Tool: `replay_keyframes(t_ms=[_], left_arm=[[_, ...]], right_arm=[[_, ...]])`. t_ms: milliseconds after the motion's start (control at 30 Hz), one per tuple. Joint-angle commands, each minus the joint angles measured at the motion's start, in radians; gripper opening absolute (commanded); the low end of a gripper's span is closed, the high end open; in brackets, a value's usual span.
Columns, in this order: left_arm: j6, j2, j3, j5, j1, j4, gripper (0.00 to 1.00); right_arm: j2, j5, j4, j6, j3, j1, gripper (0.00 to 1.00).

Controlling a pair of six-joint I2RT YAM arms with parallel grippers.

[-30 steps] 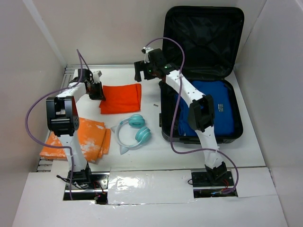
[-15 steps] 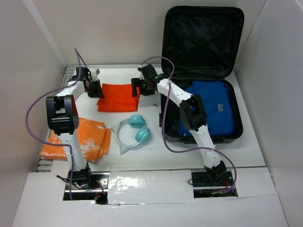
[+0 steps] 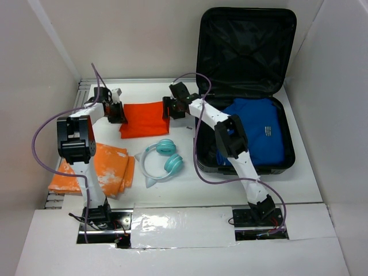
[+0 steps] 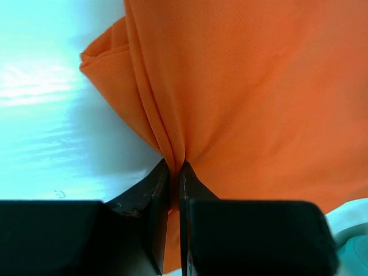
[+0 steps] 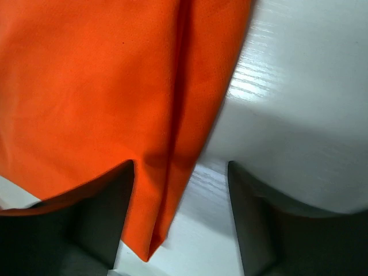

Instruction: Pack the luggage

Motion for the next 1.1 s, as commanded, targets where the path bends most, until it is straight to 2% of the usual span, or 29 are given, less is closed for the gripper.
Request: replay_keyframes(t_ms=[0,100,467,500,567,600,700,733,967,1067], left_arm=[[-0.025,-0.025,-0.031,0.003,-0.004,0.052,0.22],[-0.025,-0.025,-0.031,0.003,-0.013,0.052,0.22],[-0.035,-0.044,-0.031,-0.008,-0.042,0.061,0.22],[-0.035,-0.053,-0.031,-0.008,-0.043,0.061,0.22],[-0.035,-0.053,-0.041,-0.017,-0.052,0.061,0.22],[-0.035,-0.053,-0.041,-0.017,-0.062,0.061,0.22],[-0.044,-0.062,-0.041,-0.028,-0.081,0.061,0.22],[-0.054,-0.062,-0.041,-0.04,-0.081,0.061,0.22],[-0.094,-0.108,-0.028,-0.037,-0.09,0.061,0.18],[-0.094,-0.142,0.041,-0.012,-0.099,0.023,0.17]], right_arm=[[0.062,0.056,0.023,0.016,0.013,0.019,0.65],[0.106,0.082,-0.012,0.016,0.065,0.029,0.63],[0.146,0.17,-0.034,0.016,0.065,0.04,0.48],[0.155,0.17,-0.034,0.016,0.065,0.04,0.4],[0.164,0.185,-0.045,0.016,0.065,0.04,0.31],[0.165,0.195,-0.045,0.016,0.065,0.04,0.19],[0.174,0.195,-0.068,0.016,0.075,0.04,0.1],[0.174,0.204,-0.08,0.016,0.084,0.04,0.02],[0.05,0.254,-0.071,-0.045,0.105,0.02,0.0],[-0.025,0.245,-0.083,-0.059,0.137,-0.003,0.0]])
